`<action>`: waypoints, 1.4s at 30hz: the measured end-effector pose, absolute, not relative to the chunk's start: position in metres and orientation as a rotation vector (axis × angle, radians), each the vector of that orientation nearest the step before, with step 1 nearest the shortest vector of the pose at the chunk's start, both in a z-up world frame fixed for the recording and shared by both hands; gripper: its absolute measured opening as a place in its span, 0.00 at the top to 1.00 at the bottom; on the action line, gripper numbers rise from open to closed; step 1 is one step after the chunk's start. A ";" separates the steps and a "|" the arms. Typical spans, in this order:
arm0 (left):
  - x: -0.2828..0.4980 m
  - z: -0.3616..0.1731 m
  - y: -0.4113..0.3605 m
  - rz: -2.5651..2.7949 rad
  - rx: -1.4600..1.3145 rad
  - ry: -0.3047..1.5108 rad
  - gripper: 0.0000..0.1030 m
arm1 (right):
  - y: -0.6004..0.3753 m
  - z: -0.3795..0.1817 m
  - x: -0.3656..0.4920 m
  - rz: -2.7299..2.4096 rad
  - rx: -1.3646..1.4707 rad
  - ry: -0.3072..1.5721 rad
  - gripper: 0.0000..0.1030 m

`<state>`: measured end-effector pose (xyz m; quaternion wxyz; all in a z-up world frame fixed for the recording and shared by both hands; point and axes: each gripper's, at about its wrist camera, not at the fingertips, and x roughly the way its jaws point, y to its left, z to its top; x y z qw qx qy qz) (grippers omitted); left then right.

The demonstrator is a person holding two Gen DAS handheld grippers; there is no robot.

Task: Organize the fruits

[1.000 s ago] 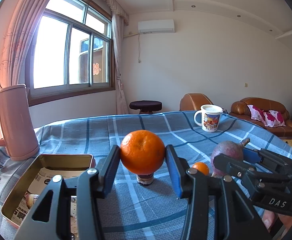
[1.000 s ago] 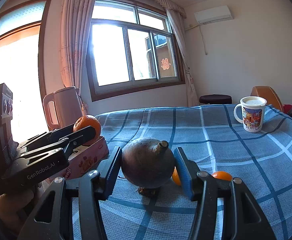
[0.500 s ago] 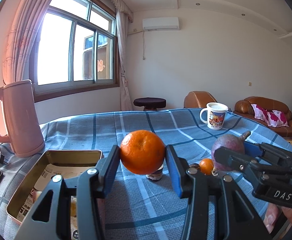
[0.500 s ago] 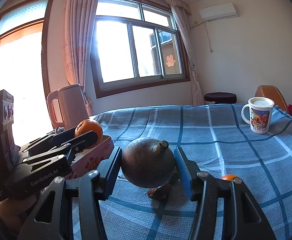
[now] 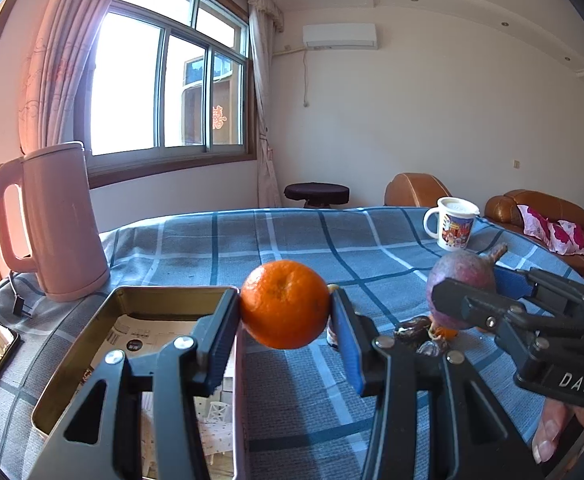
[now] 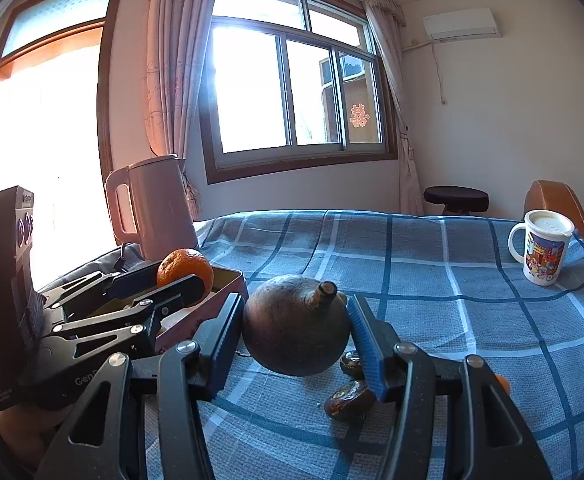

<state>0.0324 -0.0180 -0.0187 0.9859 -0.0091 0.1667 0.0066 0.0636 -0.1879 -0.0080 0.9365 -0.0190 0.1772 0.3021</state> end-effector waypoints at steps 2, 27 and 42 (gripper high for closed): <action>0.032 -0.019 -0.014 0.022 -0.021 0.339 0.53 | -0.185 -0.008 0.065 0.624 -0.043 0.365 0.46; 0.027 -0.023 0.029 0.095 -0.061 0.366 0.53 | -0.133 -0.002 0.075 0.698 -0.108 0.395 0.46; 0.026 -0.025 0.053 0.127 -0.090 0.378 0.53 | -0.105 -0.003 0.080 0.737 -0.133 0.419 0.46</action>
